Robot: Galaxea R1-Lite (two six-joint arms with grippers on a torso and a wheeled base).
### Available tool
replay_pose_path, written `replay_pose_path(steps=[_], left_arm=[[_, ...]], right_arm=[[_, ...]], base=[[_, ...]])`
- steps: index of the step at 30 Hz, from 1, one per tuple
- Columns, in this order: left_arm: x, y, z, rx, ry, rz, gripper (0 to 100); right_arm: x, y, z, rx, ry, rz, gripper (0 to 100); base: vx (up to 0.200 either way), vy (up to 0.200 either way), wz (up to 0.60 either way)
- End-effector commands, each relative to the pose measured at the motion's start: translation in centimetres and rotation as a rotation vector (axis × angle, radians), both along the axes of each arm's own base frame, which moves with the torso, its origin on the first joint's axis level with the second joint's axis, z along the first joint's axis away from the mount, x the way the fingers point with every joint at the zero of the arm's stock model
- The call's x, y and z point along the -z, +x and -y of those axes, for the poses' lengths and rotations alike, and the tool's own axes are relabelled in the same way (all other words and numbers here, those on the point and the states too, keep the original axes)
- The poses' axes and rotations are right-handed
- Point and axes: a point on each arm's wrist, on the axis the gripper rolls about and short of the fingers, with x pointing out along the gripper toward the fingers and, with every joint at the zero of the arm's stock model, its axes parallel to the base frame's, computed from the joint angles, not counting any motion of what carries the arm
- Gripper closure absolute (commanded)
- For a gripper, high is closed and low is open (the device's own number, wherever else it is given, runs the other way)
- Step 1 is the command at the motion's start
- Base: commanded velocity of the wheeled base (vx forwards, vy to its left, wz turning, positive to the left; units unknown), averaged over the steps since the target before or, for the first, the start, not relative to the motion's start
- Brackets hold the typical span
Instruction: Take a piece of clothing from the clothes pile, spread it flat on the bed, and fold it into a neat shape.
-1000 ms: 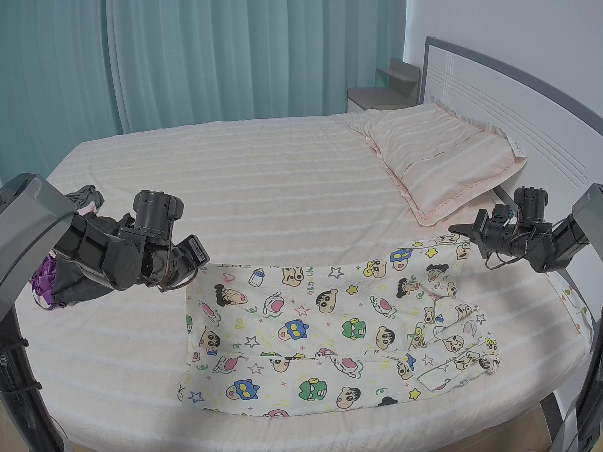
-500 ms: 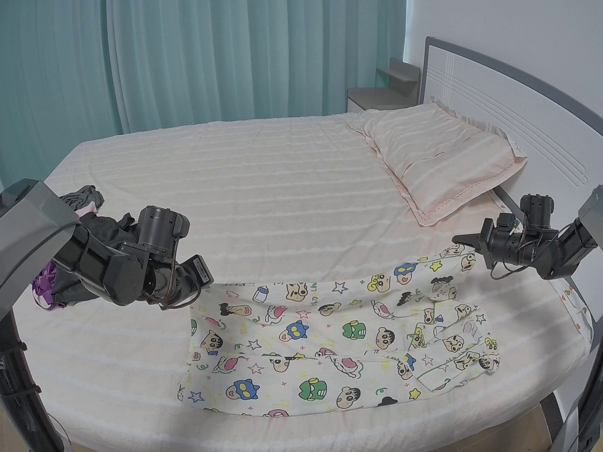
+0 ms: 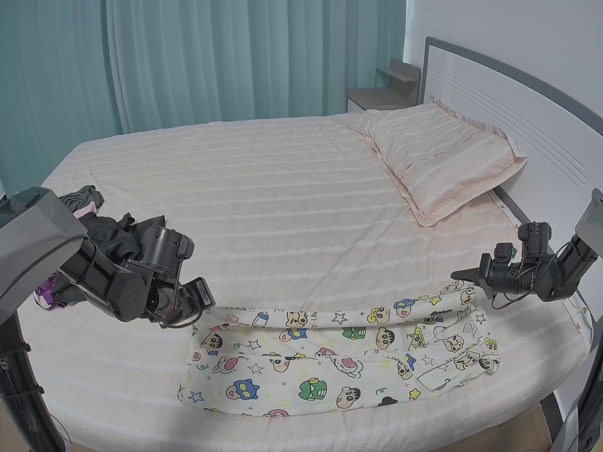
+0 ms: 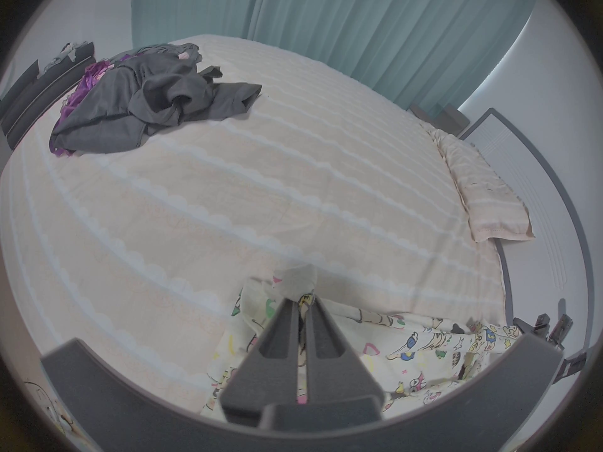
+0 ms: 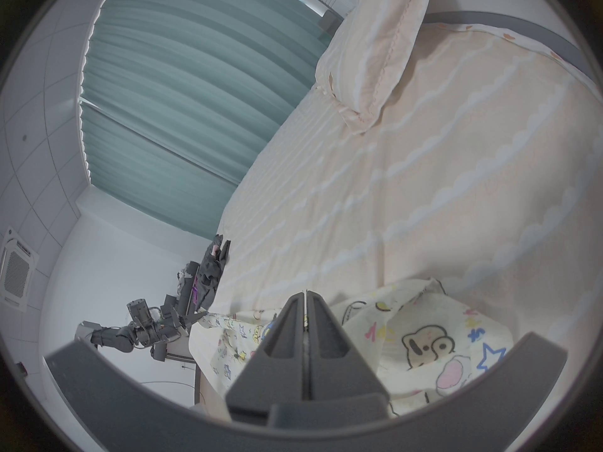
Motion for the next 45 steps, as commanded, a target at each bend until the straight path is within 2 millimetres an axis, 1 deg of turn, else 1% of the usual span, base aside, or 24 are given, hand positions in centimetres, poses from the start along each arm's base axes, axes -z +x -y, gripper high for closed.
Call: replay_pose_path(steps=[1,4,8,13,17,20,23,26,29,37,45], left_arm=[[1.8,-0.4,0.0,0.002,0.016,-0.060,100],[2.3,-1.0,0.1,0.009,0.023,-0.087,100],[2.6,-1.5,0.2,0.019,0.027,-0.102,100],[3.0,-1.9,0.2,0.021,0.032,-0.121,100],[4.1,-2.1,0.1,0.020,0.038,-0.137,100],[4.6,-2.1,0.1,0.020,0.037,-0.129,100],[5.7,-2.4,0.5,0.035,0.037,-0.118,100],[6.0,-2.4,0.5,0.035,0.039,-0.124,100],[6.2,-2.4,0.5,0.037,0.039,-0.127,100],[6.3,-2.6,0.5,0.038,0.041,-0.136,100],[6.4,-2.6,0.5,0.038,0.042,-0.139,100]], right_arm=[[1.9,-0.6,0.0,-0.011,-0.008,-0.050,100],[2.0,-0.7,0.1,-0.009,-0.008,-0.056,100],[1.9,-0.8,0.3,-0.006,-0.007,-0.054,100],[2.2,-1.5,0.6,-0.007,-0.010,-0.069,100],[3.2,-2.4,0.8,-0.034,-0.047,-0.076,100],[3.4,-2.7,0.8,-0.036,-0.049,-0.083,100],[3.6,-2.9,0.7,-0.037,-0.050,-0.094,100],[3.7,-3.2,0.7,-0.045,-0.056,-0.096,100],[3.8,-3.4,0.7,-0.053,-0.066,-0.095,100],[3.9,-3.9,1.6,-0.036,-0.075,-0.096,100],[4.9,-5.3,1.3,-0.078,-0.109,-0.113,100]], base=[[0.000,0.000,0.00],[0.000,0.000,0.00],[0.000,0.000,0.00],[0.000,0.000,0.00],[0.000,0.000,0.00],[0.000,0.000,0.00],[0.000,0.000,0.00],[0.000,0.000,0.00],[0.000,0.000,0.00],[0.000,0.000,0.00],[0.000,0.000,0.00]])
